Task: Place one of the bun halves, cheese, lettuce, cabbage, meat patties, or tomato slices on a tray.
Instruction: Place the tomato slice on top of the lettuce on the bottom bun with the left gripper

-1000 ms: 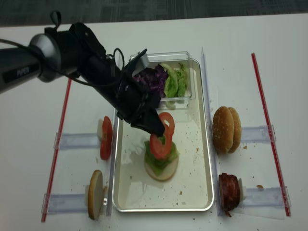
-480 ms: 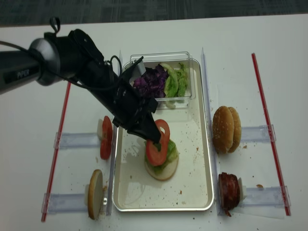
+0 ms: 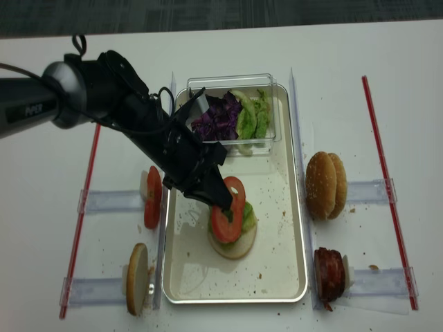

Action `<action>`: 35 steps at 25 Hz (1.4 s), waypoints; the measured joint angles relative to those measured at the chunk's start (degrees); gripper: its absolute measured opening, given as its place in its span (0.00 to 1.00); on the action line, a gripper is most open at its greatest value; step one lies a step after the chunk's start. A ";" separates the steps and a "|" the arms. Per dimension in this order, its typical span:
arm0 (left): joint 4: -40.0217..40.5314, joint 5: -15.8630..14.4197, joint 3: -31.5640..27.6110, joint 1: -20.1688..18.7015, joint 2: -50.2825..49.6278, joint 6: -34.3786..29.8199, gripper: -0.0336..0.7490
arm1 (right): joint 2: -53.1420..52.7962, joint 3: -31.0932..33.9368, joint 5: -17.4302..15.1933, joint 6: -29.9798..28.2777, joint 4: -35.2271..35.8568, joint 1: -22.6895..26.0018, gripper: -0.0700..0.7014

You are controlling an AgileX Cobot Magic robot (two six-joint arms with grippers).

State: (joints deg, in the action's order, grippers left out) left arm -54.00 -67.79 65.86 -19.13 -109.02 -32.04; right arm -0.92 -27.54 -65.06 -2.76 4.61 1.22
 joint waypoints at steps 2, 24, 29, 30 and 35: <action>-0.13 0.00 0.00 0.00 0.00 0.00 0.09 | 0.00 0.00 0.00 0.00 0.00 0.00 0.97; 0.76 0.23 0.00 -3.35 -2.41 -1.03 0.09 | 0.00 0.00 0.00 0.00 0.00 0.00 0.97; 0.26 0.23 0.00 -3.35 -2.41 -1.49 0.09 | 0.00 0.00 0.00 0.00 0.00 0.00 0.97; -0.07 0.23 0.00 -3.35 -2.41 -1.54 0.09 | 0.00 0.00 0.00 0.00 0.00 0.00 0.97; -0.33 1.29 0.00 -3.35 -2.41 -1.77 0.09 | 0.00 0.00 0.00 0.00 0.00 0.00 0.97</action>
State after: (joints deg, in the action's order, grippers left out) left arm -54.33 -66.50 65.86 -22.47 -111.43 -33.80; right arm -0.92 -27.54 -65.06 -2.76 4.61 1.22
